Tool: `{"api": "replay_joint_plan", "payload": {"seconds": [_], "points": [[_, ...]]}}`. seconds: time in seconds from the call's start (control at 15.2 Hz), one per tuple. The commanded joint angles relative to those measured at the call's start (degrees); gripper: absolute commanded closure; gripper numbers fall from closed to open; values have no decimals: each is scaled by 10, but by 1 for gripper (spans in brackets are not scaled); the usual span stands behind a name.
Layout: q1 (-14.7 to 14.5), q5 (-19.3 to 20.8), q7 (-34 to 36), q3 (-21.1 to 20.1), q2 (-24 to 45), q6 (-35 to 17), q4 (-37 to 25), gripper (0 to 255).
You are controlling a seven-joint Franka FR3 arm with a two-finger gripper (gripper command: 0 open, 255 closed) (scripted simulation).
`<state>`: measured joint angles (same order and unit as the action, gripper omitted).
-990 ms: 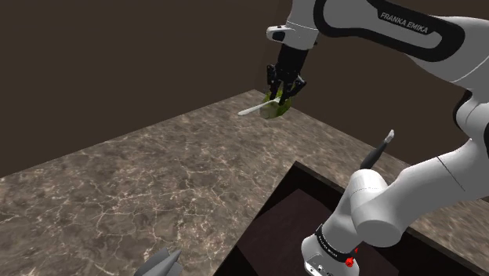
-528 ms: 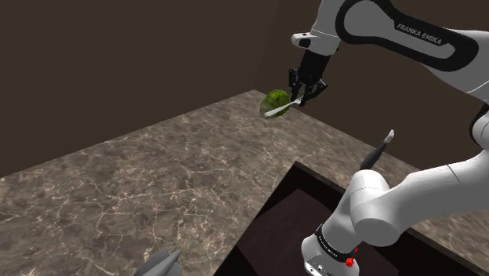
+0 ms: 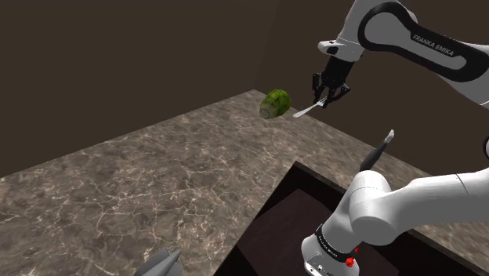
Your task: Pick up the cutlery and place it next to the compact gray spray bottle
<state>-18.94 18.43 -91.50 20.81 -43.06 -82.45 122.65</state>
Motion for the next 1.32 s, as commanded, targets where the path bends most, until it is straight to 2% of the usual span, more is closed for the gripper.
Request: {"api": "replay_joint_plan", "payload": {"seconds": [0.0, 0.73, 1.25], "points": [[8, 17, -27, 21, -10, 4, -1, 255], [35, 105, -177, 147, -25, 16, -50, 255], [23, 152, -291, 259, 3, 10, -132, 255]]}}
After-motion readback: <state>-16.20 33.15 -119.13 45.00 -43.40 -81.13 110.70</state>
